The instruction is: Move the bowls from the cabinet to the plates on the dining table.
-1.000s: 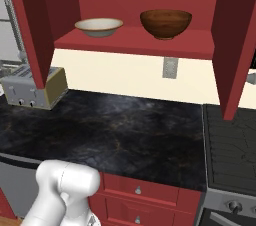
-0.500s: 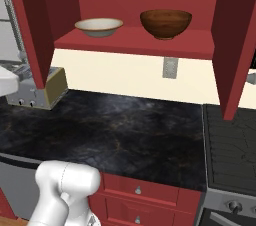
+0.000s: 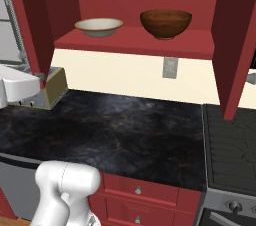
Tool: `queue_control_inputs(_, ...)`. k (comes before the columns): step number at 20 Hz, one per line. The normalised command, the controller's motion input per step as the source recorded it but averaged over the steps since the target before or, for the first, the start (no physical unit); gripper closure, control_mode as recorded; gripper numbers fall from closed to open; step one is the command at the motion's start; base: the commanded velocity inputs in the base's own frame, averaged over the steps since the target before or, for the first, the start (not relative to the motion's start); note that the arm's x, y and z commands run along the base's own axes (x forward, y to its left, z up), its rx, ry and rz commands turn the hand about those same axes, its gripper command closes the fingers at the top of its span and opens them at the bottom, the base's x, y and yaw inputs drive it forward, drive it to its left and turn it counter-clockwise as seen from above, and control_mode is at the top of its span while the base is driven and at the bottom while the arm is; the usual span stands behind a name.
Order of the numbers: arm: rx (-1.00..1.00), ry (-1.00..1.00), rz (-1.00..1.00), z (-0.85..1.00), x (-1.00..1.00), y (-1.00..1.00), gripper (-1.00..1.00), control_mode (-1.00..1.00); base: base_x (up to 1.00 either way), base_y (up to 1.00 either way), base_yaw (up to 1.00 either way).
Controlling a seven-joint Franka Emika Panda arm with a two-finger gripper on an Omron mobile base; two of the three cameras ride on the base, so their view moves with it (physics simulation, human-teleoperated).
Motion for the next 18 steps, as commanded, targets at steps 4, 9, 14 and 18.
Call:
queue_control_inputs(4, 0.00, 0.00, 0.27, 0.00, 0.00, -0.17, -1.00, -1.00, 0.00, 0.00, 0.00)
queue_control_inputs(9, 0.00, 0.00, 0.33, 0.00, 0.00, -0.08, -1.00, -1.00, 0.00, 0.00, 0.00)
queue_control_inputs(14, 0.00, 0.01, 0.33, 0.00, 0.01, -0.05, -1.00, -1.00, 0.00, 0.00, 0.00)
queue_control_inputs(18, 0.01, 0.01, 0.35, 0.00, 0.18, 0.00, -1.00, -1.00, 0.00, 0.00, 0.00)
